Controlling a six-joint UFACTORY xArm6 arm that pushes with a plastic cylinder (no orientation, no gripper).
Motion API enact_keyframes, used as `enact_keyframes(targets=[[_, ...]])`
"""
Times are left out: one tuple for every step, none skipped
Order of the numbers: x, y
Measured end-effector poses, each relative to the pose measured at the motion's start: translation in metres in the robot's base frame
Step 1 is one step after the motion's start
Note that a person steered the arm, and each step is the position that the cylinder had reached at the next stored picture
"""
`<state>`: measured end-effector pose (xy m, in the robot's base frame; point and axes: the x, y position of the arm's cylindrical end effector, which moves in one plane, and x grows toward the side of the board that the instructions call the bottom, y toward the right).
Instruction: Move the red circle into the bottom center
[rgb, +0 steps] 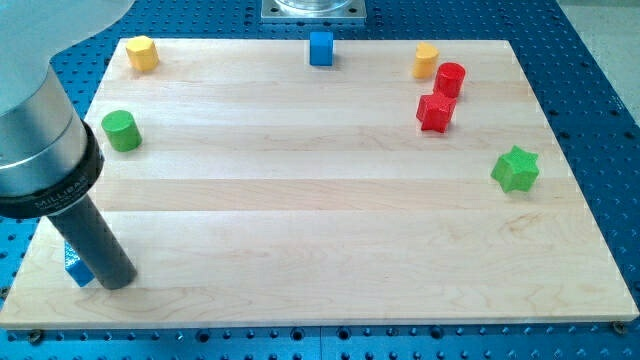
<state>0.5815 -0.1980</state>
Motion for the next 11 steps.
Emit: enact_keyframes(targets=[[-0.02,0.056],[-0.07,0.146],[-0.112,0.246],[-0.154,0.362],[-0.198,0.451],[-0.242,0.476],[-0.251,0.476],[-0.263,0.48],[-0.266,0.462],[-0.281,0.487],[-0.291,0.46]])
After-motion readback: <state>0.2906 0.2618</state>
